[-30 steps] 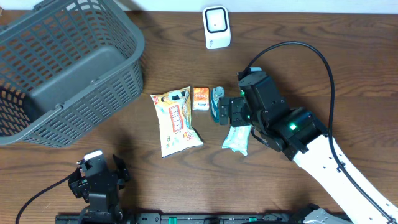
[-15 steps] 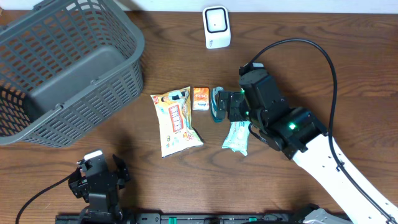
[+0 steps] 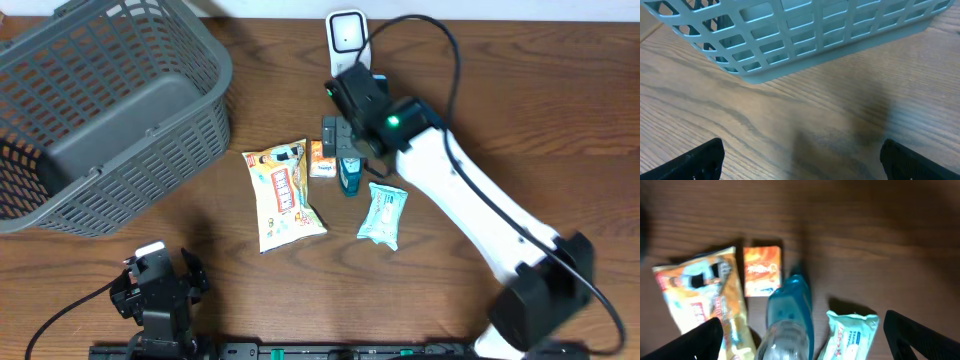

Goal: Scan the item barcode
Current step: 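Grasp the teal mouthwash bottle with the right gripper and lift, then hold the bottle up in front of the white scanner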

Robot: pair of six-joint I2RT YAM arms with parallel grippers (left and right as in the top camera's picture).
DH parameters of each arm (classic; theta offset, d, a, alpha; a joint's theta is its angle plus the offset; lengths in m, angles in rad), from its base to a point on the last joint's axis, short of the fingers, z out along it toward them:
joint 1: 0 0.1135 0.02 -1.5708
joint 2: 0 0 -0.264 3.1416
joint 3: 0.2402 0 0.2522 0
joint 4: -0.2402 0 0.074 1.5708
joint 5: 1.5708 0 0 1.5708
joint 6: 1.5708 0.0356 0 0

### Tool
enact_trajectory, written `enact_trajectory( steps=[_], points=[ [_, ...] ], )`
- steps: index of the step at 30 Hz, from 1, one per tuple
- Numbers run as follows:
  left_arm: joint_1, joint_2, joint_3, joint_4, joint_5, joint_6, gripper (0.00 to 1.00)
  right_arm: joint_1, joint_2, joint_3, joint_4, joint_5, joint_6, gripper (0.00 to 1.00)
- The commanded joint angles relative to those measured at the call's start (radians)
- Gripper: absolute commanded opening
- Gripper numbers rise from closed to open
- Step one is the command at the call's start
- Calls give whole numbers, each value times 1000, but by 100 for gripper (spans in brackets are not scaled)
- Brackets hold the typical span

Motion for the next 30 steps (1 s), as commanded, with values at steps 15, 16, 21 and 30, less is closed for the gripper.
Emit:
enact_trajectory(
  steps=[15,16,21,30],
  points=[
    [-2,-6,-19,-44,14,-12,100,5,206,113,-79,-31,-9,81],
    [-2,-6,-19,-44,14,-12,100,5,210,113,-74,-37,-17,80],
    [-2,-6,-18,-44,14,-12,100,5,248,113,-66,-60,-23,70],
    [-2,-6,-18,-44,14,-12,100,3,289,113,-76,-89,-19,38]
  ],
)
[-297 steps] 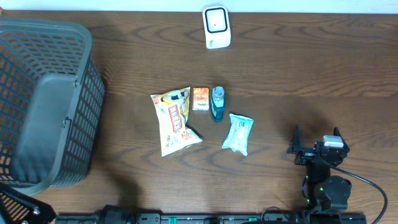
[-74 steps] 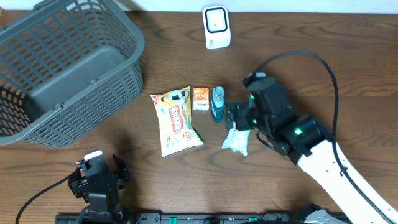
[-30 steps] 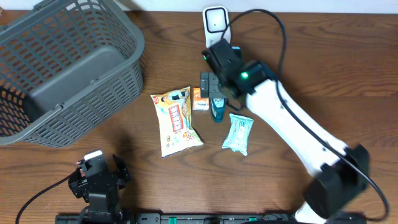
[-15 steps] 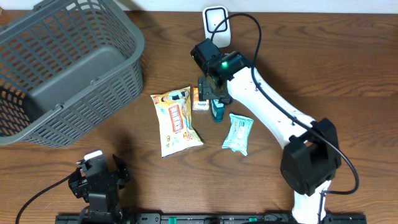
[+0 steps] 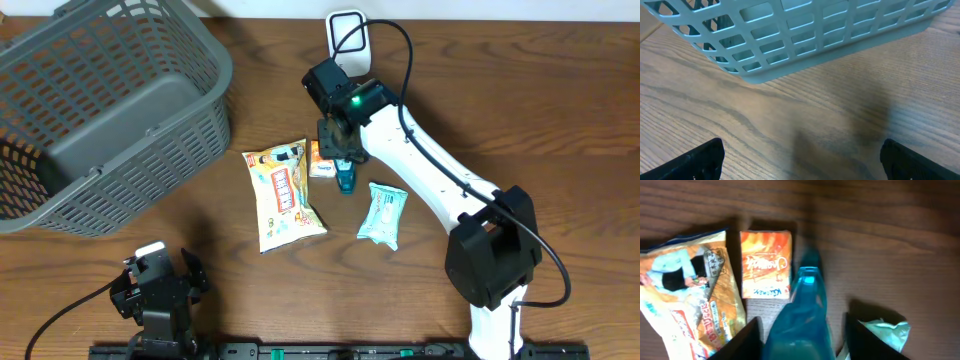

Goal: Scan the item barcode
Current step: 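Hold the bottle up in front of the white scanner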

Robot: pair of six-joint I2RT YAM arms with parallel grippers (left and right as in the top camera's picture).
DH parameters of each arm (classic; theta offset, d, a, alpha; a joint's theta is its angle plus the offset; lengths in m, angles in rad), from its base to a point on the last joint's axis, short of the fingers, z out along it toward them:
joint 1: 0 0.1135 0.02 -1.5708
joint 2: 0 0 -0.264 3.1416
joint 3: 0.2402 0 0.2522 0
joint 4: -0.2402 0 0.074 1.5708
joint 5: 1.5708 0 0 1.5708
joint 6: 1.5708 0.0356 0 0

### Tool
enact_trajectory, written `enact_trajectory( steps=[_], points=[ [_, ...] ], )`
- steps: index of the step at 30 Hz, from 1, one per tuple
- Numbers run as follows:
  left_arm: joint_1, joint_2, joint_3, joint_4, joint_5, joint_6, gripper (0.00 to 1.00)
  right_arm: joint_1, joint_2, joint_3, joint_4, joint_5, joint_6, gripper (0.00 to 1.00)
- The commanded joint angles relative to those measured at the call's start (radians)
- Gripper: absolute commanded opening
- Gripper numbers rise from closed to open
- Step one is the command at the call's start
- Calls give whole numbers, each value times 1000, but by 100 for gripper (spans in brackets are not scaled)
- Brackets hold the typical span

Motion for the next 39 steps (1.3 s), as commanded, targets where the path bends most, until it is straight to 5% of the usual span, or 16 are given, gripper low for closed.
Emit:
enact_trajectory(
  steps=[1,6,12,23,32,39],
  points=[
    [-2,-6,-18,-44,13,-12,100,3,65,-22,-11,0,2,37],
    [-2,-6,-19,-44,13,-12,100,1,66,-22,-47,0,2,33],
    [-2,-6,-19,-44,13,-12,100,2,66,-26,-62,-4,15,54],
    [-2,-6,-19,-44,13,-12,100,2,66,-27,-71,-18,48,66],
    [-2,-6,-19,-44,13,-13,100,2,67,-35,-93,-22,46,38],
    [-2,-6,-18,-44,13,-12,100,-11,57,-16,-113,-148,-116,19]
  ],
)
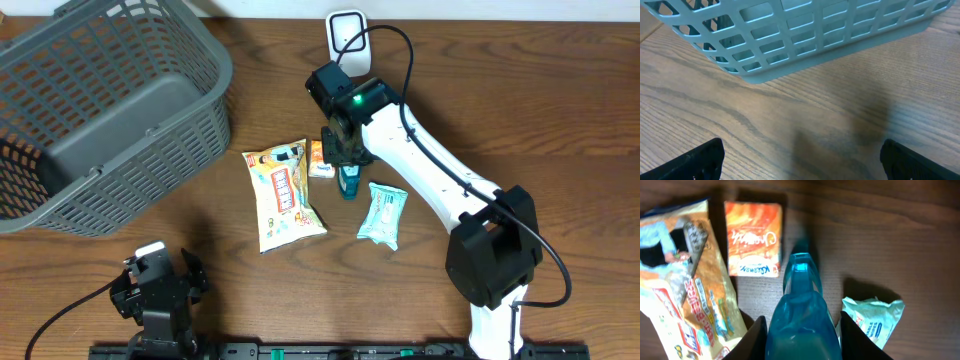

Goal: Scan the item barcode
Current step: 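Hold the bottle up in front of the white scanner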

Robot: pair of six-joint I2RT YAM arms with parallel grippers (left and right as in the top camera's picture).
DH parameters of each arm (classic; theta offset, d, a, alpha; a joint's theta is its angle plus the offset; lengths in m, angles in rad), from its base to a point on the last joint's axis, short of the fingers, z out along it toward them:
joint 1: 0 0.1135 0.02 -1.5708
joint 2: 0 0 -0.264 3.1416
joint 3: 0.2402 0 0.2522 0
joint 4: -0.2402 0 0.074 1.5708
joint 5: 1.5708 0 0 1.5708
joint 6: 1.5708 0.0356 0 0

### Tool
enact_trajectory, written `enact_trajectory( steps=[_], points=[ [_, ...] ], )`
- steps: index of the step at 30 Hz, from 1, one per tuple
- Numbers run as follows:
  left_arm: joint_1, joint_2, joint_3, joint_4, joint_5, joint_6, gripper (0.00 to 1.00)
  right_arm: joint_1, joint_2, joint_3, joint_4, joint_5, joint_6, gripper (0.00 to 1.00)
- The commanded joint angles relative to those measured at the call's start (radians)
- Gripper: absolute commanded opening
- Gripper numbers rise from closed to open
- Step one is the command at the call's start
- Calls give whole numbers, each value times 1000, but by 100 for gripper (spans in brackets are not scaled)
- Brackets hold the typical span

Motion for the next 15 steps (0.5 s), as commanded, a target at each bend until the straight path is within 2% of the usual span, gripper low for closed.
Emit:
enact_trajectory(
  steps=[1,6,11,15],
  points=[
    [-2,-6,-19,-44,13,-12,100,-12,51,-14,-35,-100,-92,17],
    [-2,-6,-19,-44,13,-12,100,-35,20,30,-97,-99,-115,10],
    [-2,-6,-19,-44,13,-12,100,-45,-18,101,-154,-111,-153,8],
    [-2,-6,-19,-44,13,-12,100,-62,-58,132,-193,-288,-264,4]
  ],
)
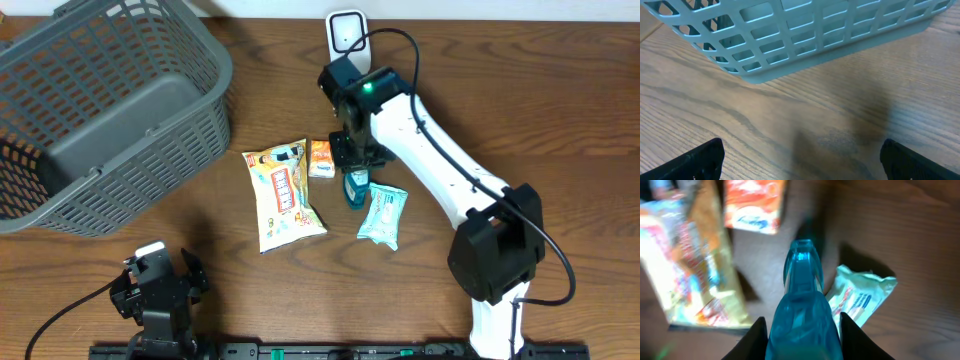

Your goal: Scan the item barcode

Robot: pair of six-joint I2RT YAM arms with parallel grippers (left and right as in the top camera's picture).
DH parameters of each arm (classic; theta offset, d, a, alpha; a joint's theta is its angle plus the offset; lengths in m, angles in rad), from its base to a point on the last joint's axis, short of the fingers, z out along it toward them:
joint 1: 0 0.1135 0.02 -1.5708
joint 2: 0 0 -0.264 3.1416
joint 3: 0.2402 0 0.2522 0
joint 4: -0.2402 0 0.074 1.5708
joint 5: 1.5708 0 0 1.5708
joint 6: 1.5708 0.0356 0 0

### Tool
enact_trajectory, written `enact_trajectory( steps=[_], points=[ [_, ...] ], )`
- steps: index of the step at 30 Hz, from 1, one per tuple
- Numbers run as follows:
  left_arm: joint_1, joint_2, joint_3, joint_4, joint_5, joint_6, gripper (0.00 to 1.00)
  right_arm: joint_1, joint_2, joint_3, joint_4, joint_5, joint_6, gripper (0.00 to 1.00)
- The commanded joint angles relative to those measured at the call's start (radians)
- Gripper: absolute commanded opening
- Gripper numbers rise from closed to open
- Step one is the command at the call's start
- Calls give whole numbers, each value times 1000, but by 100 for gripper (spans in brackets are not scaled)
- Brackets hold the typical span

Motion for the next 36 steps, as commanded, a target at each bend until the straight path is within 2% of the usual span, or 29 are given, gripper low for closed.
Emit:
enact_trajectory(
  steps=[1,7,18,28,36],
  points=[
    [-2,-6,-18,-44,13,-12,100,-24,-75,51,-12,-232,-141,2],
    [-2,-6,-19,-44,13,-12,100,-84,-98,51,1,-642,-319,2],
    [-2,-6,-19,-44,13,-12,100,-112,-98,46,-68,-982,-489,2],
    [-2,-6,-18,-44,13,-13,100,-112,-98,46,-111,-1015,-495,1],
    [-2,-6,-19,-44,13,-12,100,-112,-98,46,-173,-950,-499,1]
  ],
)
